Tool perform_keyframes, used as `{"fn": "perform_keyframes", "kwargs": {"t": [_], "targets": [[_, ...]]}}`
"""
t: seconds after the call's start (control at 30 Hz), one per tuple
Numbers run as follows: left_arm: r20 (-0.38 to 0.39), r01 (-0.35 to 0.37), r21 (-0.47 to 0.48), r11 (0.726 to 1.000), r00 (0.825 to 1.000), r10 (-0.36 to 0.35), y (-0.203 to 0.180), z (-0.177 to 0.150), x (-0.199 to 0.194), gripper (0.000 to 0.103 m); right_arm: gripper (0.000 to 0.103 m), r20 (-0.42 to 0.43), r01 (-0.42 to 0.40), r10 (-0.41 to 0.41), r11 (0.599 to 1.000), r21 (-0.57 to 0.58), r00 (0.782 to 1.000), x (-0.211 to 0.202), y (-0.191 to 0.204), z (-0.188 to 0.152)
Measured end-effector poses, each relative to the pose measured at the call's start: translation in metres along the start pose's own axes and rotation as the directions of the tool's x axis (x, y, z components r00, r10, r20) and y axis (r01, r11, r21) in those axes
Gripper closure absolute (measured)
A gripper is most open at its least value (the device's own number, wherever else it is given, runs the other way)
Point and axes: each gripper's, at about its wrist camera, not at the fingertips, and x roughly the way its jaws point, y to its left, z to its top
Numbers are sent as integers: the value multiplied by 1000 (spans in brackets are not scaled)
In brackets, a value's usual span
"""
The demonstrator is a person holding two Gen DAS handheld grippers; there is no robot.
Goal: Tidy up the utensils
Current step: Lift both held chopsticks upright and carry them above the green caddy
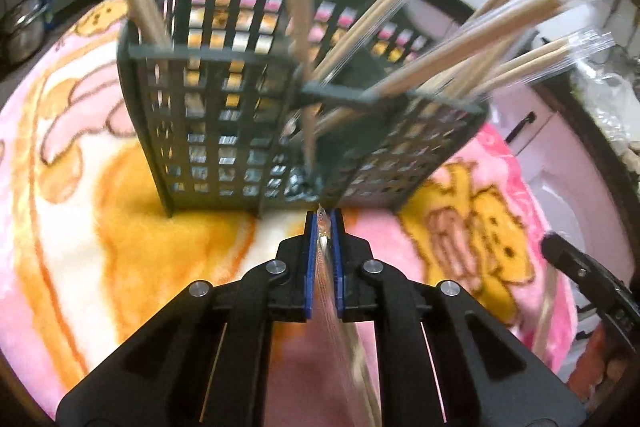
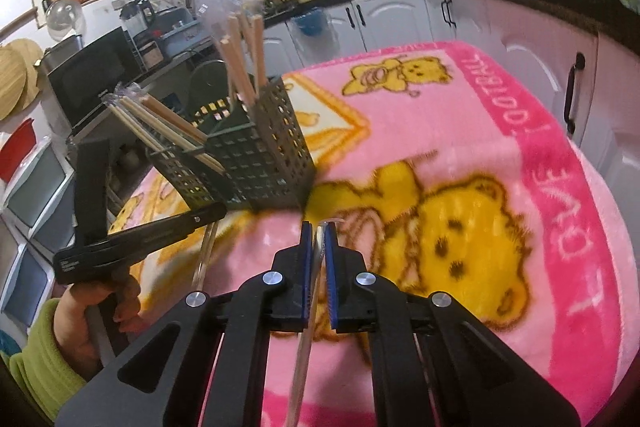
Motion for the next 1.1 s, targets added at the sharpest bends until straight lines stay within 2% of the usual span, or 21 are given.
{"fn": "perform_keyframes", "kwargs": {"t": [0.2,0.43,0.67,1.1], "targets": [[98,38,62,997,994,-44,-23,15,-47,100,98,55,-10,12,999,-43,998,-14,15,14],[193,38,121,992,979,-61,-42,34,-91,100,98,132,-18,32,994,-104,991,-35,35,38],[262,39,146,989,962,-76,-56,47,-113,100,98,206,-23,58,985,-169,977,-56,59,59],[395,25,152,988,915,-84,-66,86,-154,100,98,298,-44,113,972,-229,948,-72,85,98]]}}
